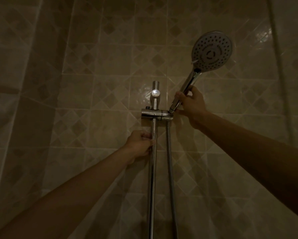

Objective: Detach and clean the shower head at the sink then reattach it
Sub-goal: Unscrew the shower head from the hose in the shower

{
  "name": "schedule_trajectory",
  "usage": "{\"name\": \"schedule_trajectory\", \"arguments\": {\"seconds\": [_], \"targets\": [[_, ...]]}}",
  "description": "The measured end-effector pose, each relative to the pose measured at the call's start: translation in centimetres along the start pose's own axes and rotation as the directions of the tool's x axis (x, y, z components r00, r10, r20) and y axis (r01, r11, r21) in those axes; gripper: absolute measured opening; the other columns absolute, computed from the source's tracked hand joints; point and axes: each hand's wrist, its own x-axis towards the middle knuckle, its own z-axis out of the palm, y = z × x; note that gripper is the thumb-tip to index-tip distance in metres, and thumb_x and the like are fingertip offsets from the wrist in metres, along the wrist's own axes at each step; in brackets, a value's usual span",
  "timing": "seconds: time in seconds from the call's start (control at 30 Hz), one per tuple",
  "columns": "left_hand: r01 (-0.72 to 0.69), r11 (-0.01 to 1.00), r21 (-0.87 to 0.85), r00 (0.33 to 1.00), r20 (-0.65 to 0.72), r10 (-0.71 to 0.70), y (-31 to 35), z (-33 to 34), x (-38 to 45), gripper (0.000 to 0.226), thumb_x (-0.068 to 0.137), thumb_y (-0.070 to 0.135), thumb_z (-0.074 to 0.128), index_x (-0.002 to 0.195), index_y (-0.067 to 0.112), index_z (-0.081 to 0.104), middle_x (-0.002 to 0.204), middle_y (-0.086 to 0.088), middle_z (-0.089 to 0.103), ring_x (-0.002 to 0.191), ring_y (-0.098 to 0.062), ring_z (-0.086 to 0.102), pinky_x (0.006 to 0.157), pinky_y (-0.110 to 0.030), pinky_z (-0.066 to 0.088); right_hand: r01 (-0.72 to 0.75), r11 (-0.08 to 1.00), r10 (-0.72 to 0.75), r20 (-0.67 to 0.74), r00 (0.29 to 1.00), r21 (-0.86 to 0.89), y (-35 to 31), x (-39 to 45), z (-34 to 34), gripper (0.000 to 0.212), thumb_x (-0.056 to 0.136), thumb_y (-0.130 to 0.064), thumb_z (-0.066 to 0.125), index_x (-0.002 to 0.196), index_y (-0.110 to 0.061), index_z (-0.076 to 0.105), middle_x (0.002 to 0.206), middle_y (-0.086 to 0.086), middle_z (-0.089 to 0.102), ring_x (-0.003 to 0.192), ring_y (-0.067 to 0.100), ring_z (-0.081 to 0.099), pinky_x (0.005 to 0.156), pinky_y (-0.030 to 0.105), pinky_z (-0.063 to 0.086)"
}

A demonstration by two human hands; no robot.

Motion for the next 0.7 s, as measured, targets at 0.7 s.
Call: {"name": "schedule_trajectory", "arguments": {"seconds": [0.7], "targets": [[-0.157,0.987,0.028,0.98,-0.118,0.16,-1.3,0.3,-1.2,0.023,0.085,0.006,0.076,0.083,0.029,0.071,0.079,0.001,0.074,0.069,-0.016,0.069,0.057,-0.026,0.052,-0.111,0.986,0.121,0.076,0.99,-0.125,2.4,-5.9,-5.7,0.004,0.1,-0.019,0.066,0.098,-0.021,0.064,0.091,0.003,0.071,0.071,0.01,0.07,0.059,0.033,0.062]]}}
